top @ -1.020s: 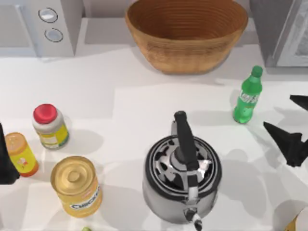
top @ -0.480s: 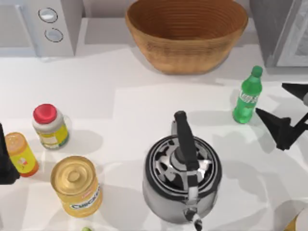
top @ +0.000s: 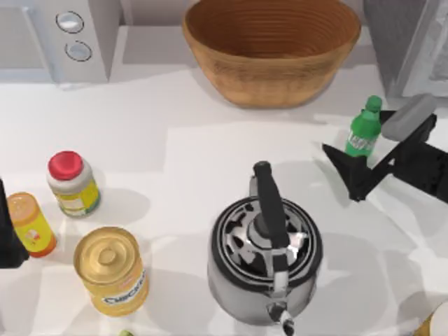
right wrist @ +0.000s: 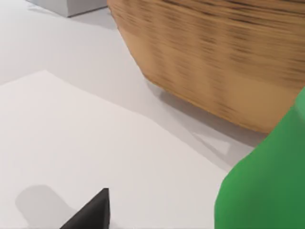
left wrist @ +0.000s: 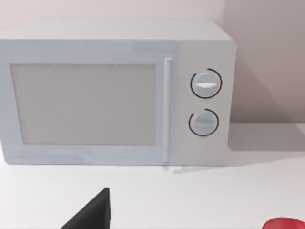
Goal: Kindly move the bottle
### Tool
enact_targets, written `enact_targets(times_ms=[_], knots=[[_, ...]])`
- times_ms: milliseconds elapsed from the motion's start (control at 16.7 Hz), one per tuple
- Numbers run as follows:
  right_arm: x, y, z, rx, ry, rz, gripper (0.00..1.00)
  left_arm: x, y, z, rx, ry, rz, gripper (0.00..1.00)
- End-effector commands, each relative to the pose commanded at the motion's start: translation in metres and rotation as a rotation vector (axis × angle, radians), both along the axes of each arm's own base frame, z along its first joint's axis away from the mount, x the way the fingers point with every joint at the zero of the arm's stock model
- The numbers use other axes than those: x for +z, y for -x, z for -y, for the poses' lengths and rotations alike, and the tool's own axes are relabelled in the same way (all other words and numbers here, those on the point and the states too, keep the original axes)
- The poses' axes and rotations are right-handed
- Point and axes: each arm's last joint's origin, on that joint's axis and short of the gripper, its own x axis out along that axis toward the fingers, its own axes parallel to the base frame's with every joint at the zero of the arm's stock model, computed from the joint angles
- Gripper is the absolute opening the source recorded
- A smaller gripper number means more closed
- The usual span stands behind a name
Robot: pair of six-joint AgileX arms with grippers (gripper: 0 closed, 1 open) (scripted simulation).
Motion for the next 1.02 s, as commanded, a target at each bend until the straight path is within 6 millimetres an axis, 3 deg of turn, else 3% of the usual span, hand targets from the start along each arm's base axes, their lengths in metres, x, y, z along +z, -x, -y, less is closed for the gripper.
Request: enact_targets(times_ms=[180, 960, 1020], knots=[[0.0, 0.0, 0.0, 0.0, 0.0, 0.0, 1.0, 0.0, 0.0, 0.0, 0.0, 0.0, 0.0, 1.0], [0.0, 0.0, 0.0, 0.0, 0.0, 0.0, 0.02, 0.0, 0.0, 0.0, 0.0, 0.0, 0.0, 1.0], [0.0, 0.0, 0.0, 0.0, 0.0, 0.0, 0.0, 0.0, 0.0, 0.0, 0.0, 0.0, 0.0, 1.0]])
